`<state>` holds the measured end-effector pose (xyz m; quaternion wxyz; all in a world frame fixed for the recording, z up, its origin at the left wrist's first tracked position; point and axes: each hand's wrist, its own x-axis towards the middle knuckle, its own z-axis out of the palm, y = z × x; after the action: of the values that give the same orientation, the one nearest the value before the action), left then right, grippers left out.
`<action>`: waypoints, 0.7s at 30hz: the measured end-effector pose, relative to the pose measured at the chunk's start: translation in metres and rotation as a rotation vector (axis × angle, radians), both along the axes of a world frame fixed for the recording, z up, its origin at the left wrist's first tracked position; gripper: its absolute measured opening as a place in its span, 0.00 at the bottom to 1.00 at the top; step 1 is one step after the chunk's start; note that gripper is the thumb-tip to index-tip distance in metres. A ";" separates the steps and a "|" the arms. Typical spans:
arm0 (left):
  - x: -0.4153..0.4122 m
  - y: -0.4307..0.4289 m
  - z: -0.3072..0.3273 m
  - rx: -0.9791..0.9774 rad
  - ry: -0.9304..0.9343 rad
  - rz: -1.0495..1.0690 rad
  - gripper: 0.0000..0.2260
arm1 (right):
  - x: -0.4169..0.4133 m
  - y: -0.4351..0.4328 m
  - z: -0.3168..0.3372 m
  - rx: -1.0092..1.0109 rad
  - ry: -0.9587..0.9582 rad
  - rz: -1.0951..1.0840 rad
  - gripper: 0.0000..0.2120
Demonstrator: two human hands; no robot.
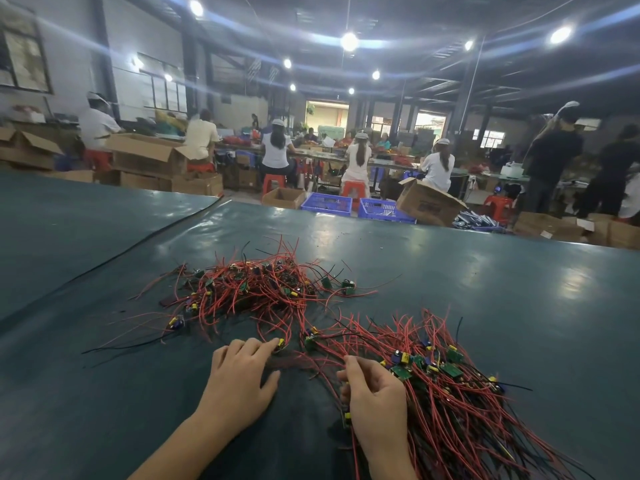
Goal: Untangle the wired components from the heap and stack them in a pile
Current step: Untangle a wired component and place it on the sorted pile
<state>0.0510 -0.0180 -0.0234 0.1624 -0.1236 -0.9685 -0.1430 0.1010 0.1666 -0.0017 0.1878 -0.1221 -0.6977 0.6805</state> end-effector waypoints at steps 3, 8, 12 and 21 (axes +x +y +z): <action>-0.001 -0.002 0.004 0.020 0.035 -0.022 0.16 | 0.000 0.000 0.000 0.006 0.001 0.002 0.06; 0.003 0.000 0.011 0.236 0.107 -0.120 0.09 | 0.002 -0.001 0.002 0.047 0.023 0.040 0.12; 0.013 0.011 0.021 0.455 0.256 -0.277 0.02 | 0.009 -0.009 0.007 0.121 0.096 0.137 0.16; 0.030 0.033 0.021 0.660 0.181 -0.589 0.07 | 0.012 -0.012 0.010 0.161 0.128 0.173 0.11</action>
<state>0.0811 0.0154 -0.0019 0.2296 -0.3476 -0.7765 -0.4728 0.1130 0.1549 0.0086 0.1816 -0.0021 -0.7446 0.6424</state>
